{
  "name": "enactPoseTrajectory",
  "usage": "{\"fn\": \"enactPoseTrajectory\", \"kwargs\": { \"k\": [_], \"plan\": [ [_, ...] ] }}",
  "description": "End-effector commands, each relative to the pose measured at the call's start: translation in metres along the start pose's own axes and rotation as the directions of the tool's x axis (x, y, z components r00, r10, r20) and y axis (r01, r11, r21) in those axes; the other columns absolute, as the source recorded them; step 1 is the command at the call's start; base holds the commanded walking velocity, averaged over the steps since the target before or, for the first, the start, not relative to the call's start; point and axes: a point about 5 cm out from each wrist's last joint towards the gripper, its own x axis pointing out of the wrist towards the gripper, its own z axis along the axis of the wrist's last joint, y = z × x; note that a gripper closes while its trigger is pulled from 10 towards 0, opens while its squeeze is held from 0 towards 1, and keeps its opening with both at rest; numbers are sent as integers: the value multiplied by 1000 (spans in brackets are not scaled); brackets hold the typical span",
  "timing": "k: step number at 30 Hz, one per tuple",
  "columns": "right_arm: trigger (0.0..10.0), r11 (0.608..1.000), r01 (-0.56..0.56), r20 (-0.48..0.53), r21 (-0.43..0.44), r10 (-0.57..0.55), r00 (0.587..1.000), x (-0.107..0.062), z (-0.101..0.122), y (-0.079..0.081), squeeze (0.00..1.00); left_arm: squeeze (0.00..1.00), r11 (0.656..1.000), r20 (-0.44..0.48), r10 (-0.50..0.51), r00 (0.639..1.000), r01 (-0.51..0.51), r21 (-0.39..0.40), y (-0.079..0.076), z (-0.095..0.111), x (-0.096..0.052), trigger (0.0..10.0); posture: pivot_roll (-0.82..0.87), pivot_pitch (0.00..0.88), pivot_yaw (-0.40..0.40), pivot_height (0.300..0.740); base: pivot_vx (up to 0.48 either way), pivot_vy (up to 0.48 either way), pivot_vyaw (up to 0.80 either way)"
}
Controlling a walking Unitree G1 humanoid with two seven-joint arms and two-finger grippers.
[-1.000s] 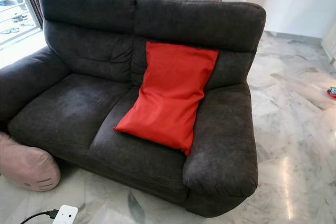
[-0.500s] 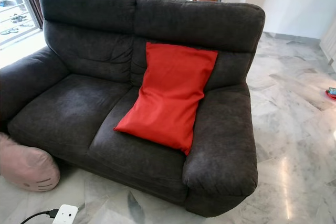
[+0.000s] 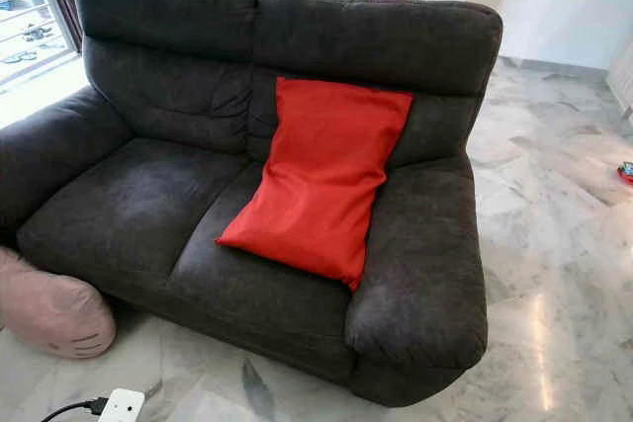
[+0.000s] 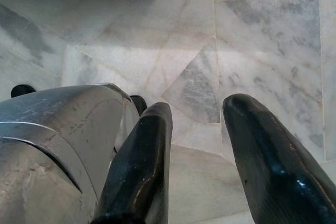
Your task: Move the pillow to the sofa from floor
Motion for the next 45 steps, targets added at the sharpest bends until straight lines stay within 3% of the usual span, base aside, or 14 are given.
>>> {"fn": "enactPoseTrajectory", "kwargs": {
  "k": [1,26,45],
  "plan": [
    [10000,1000,3,6,13,-3,1000,0,1,-1,0,0,1000,-4,1,1000,-1,7,1,-3,-1,10000,-68,0,-19,740,0,0,0],
    [10000,999,22,10,40,-22,1000,-1,-1,-2,0,0,1000,-19,-7,1000,7,17,1,-4,-1,10000,-78,3,-15,740,0,0,-96],
    [10000,999,26,9,47,-26,1000,-1,0,-2,0,0,1000,-33,-10,999,11,11,0,-9,-1,10000,-83,29,-18,740,0,314,0]
  ]
}}
